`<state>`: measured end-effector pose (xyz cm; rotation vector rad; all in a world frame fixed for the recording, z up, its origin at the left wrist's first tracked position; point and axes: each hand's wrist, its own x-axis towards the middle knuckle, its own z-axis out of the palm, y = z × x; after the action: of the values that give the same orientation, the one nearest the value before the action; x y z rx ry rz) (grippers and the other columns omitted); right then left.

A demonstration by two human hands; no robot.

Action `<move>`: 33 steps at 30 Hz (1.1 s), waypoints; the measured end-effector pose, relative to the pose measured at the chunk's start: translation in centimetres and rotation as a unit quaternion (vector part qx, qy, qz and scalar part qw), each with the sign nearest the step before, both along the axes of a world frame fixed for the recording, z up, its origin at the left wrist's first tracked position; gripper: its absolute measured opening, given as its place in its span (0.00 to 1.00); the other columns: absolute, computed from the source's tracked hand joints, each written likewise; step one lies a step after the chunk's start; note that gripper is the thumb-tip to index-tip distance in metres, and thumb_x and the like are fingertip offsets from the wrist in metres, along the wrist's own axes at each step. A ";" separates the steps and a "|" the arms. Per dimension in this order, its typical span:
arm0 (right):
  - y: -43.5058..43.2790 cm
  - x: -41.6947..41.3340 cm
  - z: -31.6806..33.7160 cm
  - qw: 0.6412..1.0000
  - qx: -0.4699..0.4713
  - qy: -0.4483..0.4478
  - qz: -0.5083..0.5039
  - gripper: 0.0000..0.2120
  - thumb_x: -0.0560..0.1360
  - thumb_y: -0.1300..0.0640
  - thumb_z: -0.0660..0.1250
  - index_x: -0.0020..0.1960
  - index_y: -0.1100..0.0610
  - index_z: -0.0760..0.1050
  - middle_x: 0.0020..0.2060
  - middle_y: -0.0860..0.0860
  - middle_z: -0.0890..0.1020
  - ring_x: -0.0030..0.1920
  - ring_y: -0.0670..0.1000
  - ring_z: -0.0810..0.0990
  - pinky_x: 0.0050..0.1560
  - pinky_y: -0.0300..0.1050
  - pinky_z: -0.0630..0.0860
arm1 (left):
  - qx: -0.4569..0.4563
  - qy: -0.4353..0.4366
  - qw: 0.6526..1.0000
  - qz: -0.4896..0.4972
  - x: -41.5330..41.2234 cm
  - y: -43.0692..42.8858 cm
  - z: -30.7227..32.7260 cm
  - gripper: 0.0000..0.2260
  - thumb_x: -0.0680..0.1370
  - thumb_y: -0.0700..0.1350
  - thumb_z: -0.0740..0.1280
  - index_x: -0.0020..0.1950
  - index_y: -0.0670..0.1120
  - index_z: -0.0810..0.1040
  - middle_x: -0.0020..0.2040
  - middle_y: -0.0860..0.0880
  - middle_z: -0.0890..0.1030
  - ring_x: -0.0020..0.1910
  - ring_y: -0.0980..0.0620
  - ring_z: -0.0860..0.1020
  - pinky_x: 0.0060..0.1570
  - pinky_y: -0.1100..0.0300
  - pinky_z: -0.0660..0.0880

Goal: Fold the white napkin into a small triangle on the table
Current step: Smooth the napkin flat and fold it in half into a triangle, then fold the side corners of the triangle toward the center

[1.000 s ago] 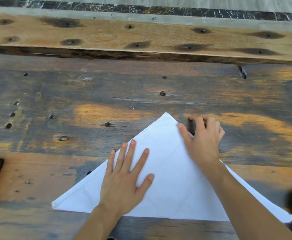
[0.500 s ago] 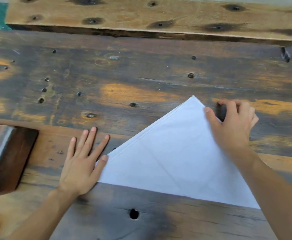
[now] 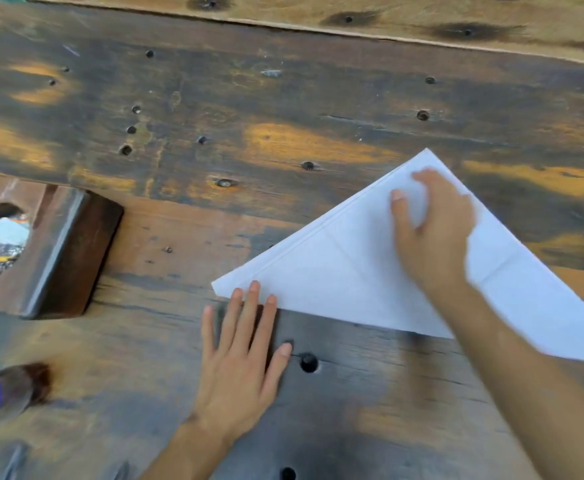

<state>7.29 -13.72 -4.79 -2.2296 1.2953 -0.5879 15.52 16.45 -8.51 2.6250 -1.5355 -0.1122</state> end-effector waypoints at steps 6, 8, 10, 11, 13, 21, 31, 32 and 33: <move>19.2 3.8 -1.7 0.953 0.015 0.138 0.268 0.33 0.83 0.41 0.51 0.80 0.60 0.58 0.81 0.56 0.55 0.82 0.54 0.48 0.77 0.63 0.37 | 0.097 0.032 0.992 0.076 0.7 1.6 -0.6 0.38 0.77 0.62 0.58 0.83 0.45 0.56 0.84 0.43 0.57 0.82 0.40 0.55 0.75 0.29 0.53; 21.9 4.7 -2.1 0.934 0.003 0.192 0.300 0.34 0.83 0.39 0.46 0.81 0.60 0.54 0.82 0.55 0.50 0.82 0.53 0.43 0.77 0.64 0.38 | 0.111 0.021 0.991 0.073 0.7 1.7 -0.5 0.41 0.75 0.61 0.58 0.84 0.46 0.52 0.84 0.44 0.56 0.82 0.40 0.54 0.75 0.30 0.54; 22.8 5.2 -2.4 0.926 0.021 0.216 0.309 0.37 0.82 0.35 0.40 0.82 0.58 0.50 0.82 0.54 0.44 0.81 0.50 0.37 0.77 0.63 0.35 | 0.112 0.007 0.992 0.063 0.7 1.9 -0.6 0.41 0.75 0.60 0.61 0.84 0.45 0.51 0.84 0.43 0.55 0.82 0.40 0.53 0.75 0.30 0.55; 22.9 5.3 -2.5 0.924 0.029 0.221 0.311 0.38 0.81 0.34 0.39 0.82 0.58 0.48 0.82 0.53 0.42 0.80 0.49 0.35 0.77 0.62 0.33 | 0.118 0.005 0.991 0.062 0.7 1.9 -0.7 0.42 0.75 0.59 0.63 0.84 0.45 0.51 0.84 0.43 0.54 0.82 0.40 0.51 0.75 0.31 0.54; 22.8 5.2 -2.8 0.925 0.034 0.224 0.306 0.38 0.81 0.34 0.38 0.82 0.56 0.45 0.82 0.53 0.41 0.80 0.49 0.35 0.77 0.61 0.32 | 0.121 0.013 0.990 0.074 0.8 1.9 -0.6 0.46 0.75 0.60 0.68 0.84 0.45 0.48 0.85 0.45 0.52 0.83 0.42 0.48 0.77 0.31 0.53; 22.8 4.1 -3.2 0.938 0.061 0.236 0.247 0.38 0.81 0.33 0.38 0.81 0.58 0.38 0.82 0.52 0.40 0.80 0.48 0.34 0.76 0.60 0.31 | 0.117 0.049 0.988 0.089 0.6 1.8 -1.0 0.47 0.75 0.65 0.62 0.84 0.51 0.38 0.85 0.46 0.41 0.83 0.45 0.39 0.77 0.33 0.41; 20.6 -1.2 -3.6 0.949 0.052 0.248 0.188 0.37 0.80 0.35 0.36 0.82 0.56 0.37 0.81 0.50 0.37 0.79 0.49 0.32 0.75 0.62 0.29 | 0.031 0.059 0.990 0.126 0.4 1.5 -1.2 0.30 0.83 0.62 0.46 0.84 0.52 0.54 0.85 0.49 0.49 0.84 0.48 0.47 0.79 0.34 0.43; 20.2 -1.9 -3.6 0.950 0.056 0.247 0.181 0.37 0.81 0.36 0.36 0.82 0.56 0.37 0.81 0.50 0.36 0.79 0.49 0.32 0.75 0.62 0.29 | 0.031 0.061 0.990 0.124 0.4 1.5 -1.2 0.31 0.83 0.64 0.45 0.84 0.52 0.54 0.85 0.49 0.49 0.84 0.48 0.47 0.79 0.35 0.42; 19.8 -2.7 -3.7 0.951 0.057 0.249 0.176 0.36 0.81 0.36 0.36 0.82 0.56 0.36 0.81 0.49 0.36 0.80 0.49 0.32 0.75 0.61 0.29 | 0.029 0.064 0.990 0.124 0.5 1.6 -1.2 0.31 0.83 0.65 0.45 0.84 0.53 0.53 0.85 0.50 0.49 0.84 0.48 0.47 0.79 0.35 0.42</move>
<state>4.60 6.06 -8.46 -2.5154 1.0663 0.1941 16.04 18.05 -9.73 2.7676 -1.1729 -0.3021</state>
